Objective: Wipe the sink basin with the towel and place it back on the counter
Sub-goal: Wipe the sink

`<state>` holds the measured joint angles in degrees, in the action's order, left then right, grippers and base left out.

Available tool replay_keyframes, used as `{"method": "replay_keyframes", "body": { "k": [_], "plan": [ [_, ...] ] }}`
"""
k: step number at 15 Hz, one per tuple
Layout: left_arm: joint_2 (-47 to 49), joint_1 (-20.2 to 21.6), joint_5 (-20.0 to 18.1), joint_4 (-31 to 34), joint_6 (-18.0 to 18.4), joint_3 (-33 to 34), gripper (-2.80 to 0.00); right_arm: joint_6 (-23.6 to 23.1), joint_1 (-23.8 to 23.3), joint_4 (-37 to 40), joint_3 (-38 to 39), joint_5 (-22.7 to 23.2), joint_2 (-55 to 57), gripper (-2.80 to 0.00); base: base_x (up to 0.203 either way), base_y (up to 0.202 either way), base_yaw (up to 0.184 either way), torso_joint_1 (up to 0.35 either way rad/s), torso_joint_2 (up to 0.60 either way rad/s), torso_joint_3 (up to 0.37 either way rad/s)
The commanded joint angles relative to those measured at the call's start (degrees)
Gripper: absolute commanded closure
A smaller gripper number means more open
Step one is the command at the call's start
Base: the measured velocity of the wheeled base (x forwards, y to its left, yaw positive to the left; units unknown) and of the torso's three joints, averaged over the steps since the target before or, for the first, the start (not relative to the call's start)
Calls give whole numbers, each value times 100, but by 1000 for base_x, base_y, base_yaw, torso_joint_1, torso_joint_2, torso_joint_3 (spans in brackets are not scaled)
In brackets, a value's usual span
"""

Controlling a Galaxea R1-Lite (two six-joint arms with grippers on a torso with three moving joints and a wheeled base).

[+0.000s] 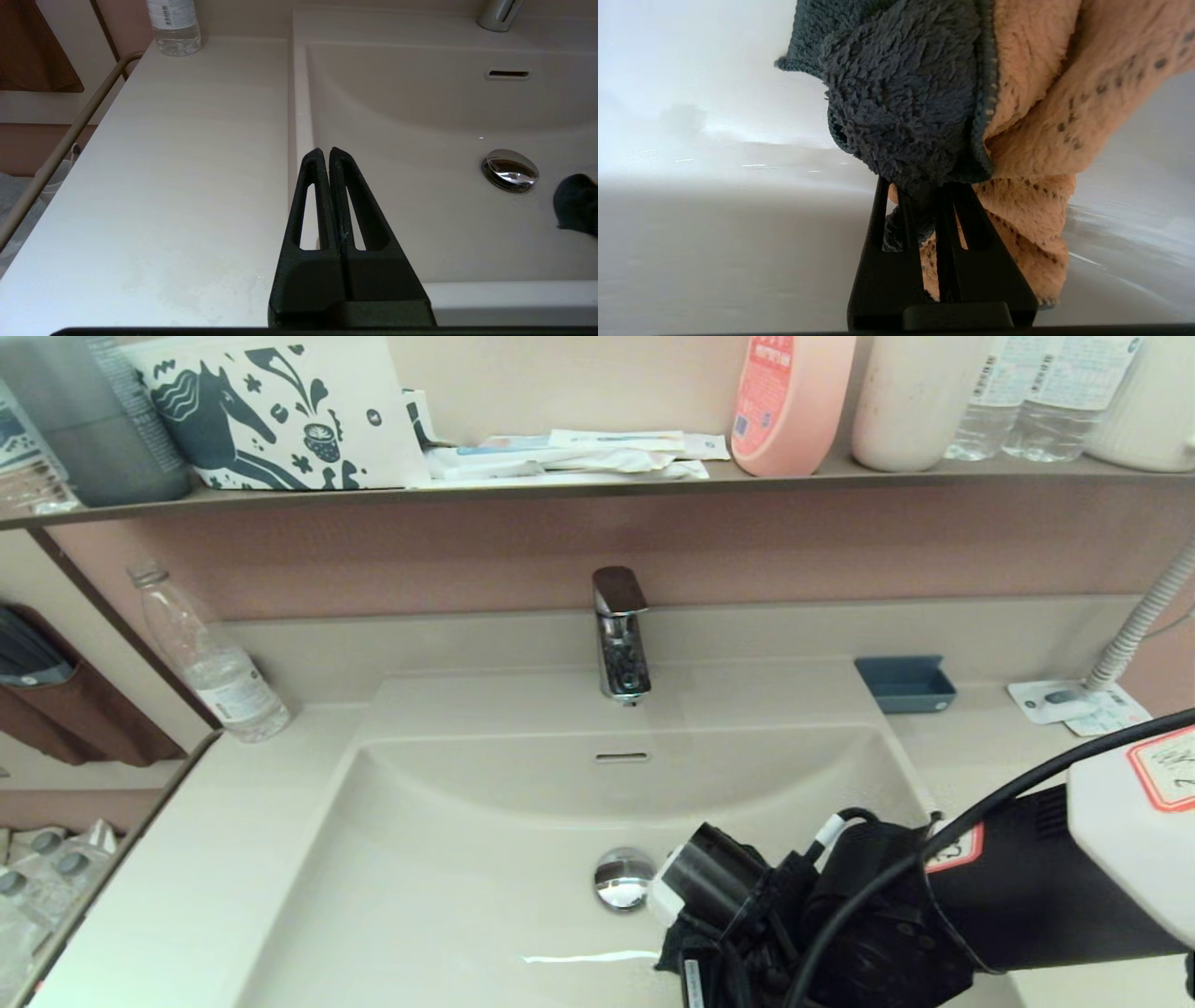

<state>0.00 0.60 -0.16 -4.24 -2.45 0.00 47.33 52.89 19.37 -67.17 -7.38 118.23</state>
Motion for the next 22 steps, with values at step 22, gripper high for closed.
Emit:
{"method": "replay_keyframes", "body": {
  "k": [22],
  "plan": [
    [9,2,-2,2,-9,0,0,-818,626,-824,-3838,1198,2673,0,0,0,0,0,0,0]
  ]
}}
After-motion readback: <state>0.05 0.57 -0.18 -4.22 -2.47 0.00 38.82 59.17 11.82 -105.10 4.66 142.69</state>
